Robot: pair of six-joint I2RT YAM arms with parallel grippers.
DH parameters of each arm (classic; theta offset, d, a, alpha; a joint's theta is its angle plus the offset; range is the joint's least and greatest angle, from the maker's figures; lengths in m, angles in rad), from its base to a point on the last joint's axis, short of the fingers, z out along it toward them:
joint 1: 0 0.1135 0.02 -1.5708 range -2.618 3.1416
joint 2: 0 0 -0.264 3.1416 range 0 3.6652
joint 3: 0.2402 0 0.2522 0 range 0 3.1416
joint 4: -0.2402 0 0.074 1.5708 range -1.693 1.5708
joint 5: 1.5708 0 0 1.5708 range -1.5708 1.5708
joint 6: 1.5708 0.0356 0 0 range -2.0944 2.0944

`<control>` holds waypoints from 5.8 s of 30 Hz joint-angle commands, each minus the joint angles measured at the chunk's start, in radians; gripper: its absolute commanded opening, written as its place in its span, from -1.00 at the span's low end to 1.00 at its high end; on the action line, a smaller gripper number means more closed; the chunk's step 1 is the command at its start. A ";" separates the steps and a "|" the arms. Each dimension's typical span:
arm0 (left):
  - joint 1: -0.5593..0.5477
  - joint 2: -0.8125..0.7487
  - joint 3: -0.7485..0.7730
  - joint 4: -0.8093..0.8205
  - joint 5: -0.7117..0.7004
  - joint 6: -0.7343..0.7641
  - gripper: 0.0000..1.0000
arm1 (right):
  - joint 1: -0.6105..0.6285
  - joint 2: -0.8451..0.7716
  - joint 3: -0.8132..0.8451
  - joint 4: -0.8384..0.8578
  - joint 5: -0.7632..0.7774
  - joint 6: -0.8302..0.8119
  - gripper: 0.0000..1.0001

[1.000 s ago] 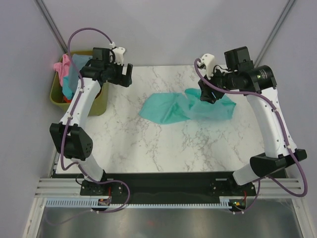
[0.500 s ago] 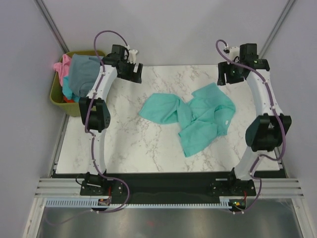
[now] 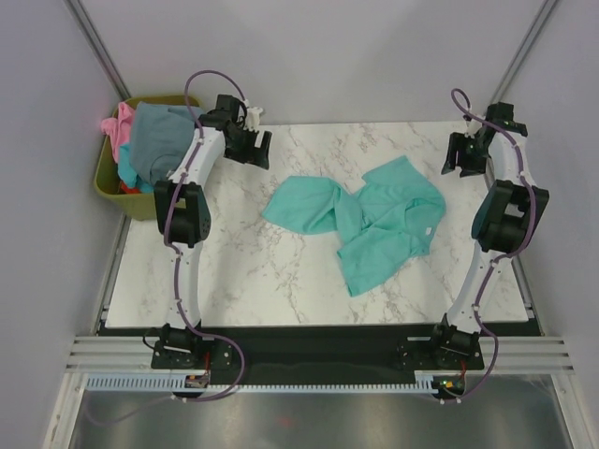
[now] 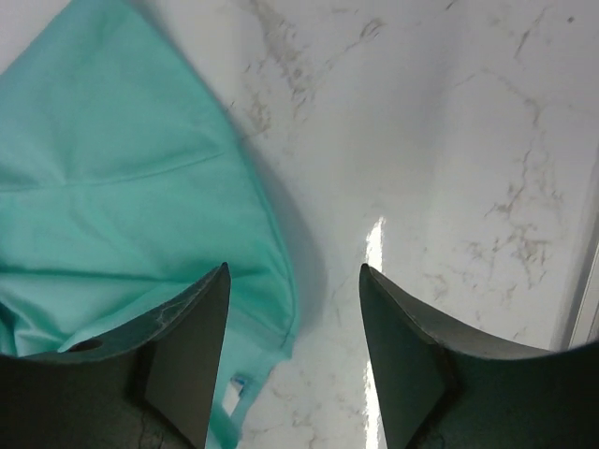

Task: Fold and stack the t-shirts
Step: Flatten the tshirt out

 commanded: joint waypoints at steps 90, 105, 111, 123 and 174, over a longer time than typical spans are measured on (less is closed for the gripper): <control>-0.184 -0.195 -0.320 -0.045 -0.044 0.055 0.82 | 0.082 0.504 0.369 0.228 -0.469 0.268 -0.88; -0.134 -0.001 -0.024 0.038 -0.156 0.044 0.86 | 0.131 0.069 0.314 0.217 -0.452 0.205 -0.92; -0.132 0.097 -0.007 0.035 -0.026 0.021 0.76 | 0.151 -0.049 0.228 0.217 -0.469 0.236 -0.88; -0.141 0.139 0.077 0.043 0.170 -0.039 0.54 | 0.182 -0.122 0.168 0.196 -0.417 0.207 -0.90; -0.140 -0.783 -0.748 -0.296 0.469 0.130 -0.11 | 0.193 -0.221 0.150 0.191 -0.242 0.166 -1.00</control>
